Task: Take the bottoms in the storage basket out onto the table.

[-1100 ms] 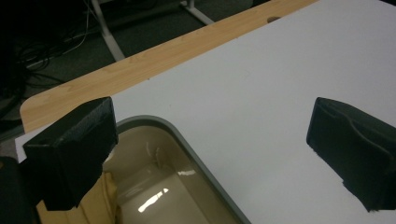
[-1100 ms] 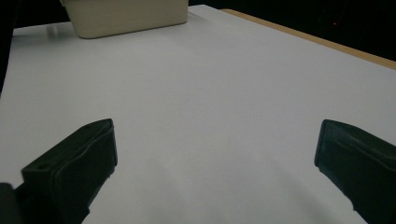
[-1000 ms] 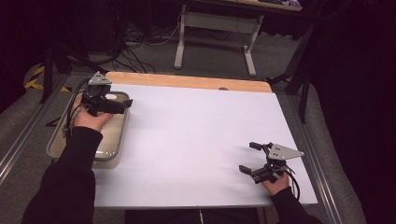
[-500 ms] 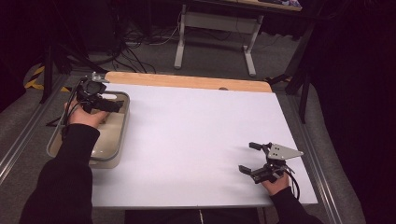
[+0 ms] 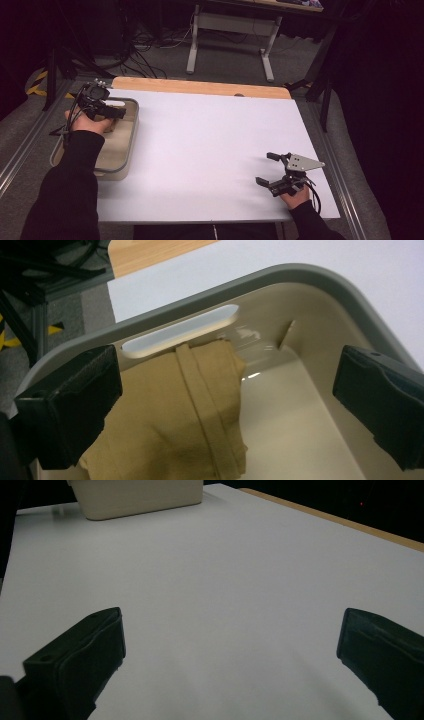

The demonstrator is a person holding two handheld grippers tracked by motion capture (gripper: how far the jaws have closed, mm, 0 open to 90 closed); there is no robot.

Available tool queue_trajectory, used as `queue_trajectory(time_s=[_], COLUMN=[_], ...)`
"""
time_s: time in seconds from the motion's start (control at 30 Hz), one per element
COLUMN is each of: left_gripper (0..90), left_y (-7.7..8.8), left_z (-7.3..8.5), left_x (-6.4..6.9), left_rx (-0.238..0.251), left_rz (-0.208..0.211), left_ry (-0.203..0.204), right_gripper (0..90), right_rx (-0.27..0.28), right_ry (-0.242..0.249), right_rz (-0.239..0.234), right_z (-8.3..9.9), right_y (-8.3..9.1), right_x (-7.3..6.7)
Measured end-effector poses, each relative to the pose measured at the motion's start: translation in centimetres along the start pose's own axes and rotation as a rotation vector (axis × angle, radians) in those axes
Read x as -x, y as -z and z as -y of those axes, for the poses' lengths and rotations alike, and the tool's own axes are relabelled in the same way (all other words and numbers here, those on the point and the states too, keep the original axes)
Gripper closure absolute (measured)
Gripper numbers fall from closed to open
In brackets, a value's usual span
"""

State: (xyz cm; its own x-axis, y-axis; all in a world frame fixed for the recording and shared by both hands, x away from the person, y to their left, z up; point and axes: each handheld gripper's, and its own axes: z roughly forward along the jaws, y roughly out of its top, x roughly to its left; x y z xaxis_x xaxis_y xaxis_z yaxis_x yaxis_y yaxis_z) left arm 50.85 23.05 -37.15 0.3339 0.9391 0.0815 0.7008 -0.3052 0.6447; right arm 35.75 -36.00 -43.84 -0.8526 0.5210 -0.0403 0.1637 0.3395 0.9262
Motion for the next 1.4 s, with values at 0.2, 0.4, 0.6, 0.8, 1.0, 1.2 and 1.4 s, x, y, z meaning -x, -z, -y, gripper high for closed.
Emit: queue_trajectory(time_s=[0.2, 0.4, 0.6, 0.8, 1.0, 1.2, 1.4], left_gripper=[0.6, 0.9, 1.8, 3.3, 6.0, 6.1, 6.8], left_y=[-0.8, -1.6, -2.5, -2.8, -3.5, -4.5, -4.9], left_z=[0.2, 0.4, 0.8, 0.9, 1.0, 1.5, 1.5], left_x=[-0.7, -1.4, -2.2, -2.3, -2.3, -1.9, -1.2], left_rx=[-0.035, -0.066, -0.096, -0.098, -0.126, -0.193, -0.236], left_rz=[-0.026, -0.035, -0.049, -0.047, -0.031, -0.008, -0.043], left_ry=[0.048, 0.100, 0.145, 0.151, 0.166, 0.146, 0.095], right_gripper=[0.0, 0.0, 0.0, 0.0, 0.0, 0.0, 0.0], right_rx=[0.000, -0.001, -0.001, -0.002, -0.002, 0.000, -0.001], right_ry=[0.000, 0.000, 0.001, 0.002, 0.003, 0.002, 0.002], right_rz=[0.000, -0.001, -0.002, -0.002, -0.002, -0.005, -0.004], right_z=[0.0, 0.0, 0.0, 0.0, 0.0, 0.0, 0.0], right_y=[0.0, 0.0, 0.0, -0.1, -0.1, 0.0, 0.0], right_x=[0.0, 0.0, 0.0, 0.0, 0.0, 0.0, -0.1])
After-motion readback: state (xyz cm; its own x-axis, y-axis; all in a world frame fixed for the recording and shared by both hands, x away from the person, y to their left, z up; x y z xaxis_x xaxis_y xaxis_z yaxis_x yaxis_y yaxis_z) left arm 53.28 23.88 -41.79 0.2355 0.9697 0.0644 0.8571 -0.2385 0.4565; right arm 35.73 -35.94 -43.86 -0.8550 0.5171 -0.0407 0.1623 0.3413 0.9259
